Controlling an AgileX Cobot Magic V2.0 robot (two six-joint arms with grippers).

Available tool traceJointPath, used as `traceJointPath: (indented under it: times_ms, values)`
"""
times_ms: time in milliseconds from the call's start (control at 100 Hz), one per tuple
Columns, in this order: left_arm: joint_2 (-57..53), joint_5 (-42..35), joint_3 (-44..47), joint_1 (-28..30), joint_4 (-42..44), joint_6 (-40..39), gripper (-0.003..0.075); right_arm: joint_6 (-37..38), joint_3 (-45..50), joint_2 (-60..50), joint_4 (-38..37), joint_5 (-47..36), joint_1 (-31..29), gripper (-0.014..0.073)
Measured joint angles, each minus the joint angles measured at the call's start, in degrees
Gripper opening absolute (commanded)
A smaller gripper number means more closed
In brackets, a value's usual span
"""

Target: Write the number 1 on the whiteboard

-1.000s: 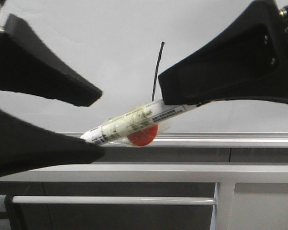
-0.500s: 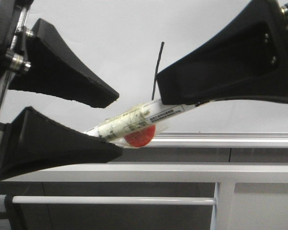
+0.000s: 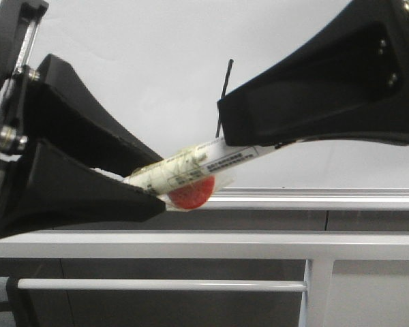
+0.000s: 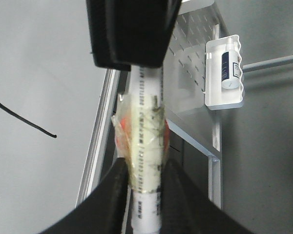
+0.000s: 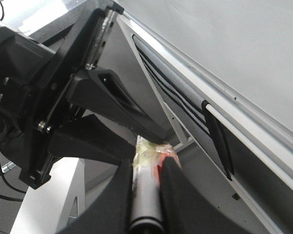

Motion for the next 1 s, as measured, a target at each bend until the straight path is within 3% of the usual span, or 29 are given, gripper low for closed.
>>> traceJointPath:
  times_ms: [600,670,860,1000]
  values:
    - [0.0,0.2,-0.1,0.0,-0.3,-0.7,-0.002,0.0,-0.1,0.0,0.1,-0.2,0.0,-0.0032]
    - [0.0,0.2,-0.1,0.0,-0.3,-0.7,-0.002,0.0,-0.1,0.0,0.3,-0.3,0.0,0.0029]
    - [0.0,0.7,-0.2,0.0,-0.2,-0.5,-0.002,0.0,-0.1,0.0,0.6,-1.1,0.0,0.0323]
    - [0.0,1.3,-0.2,0.0,0.0,-0.5,-0.002,0.0,-0.1,0.0,1.3,-1.8,-0.1,0.0377]
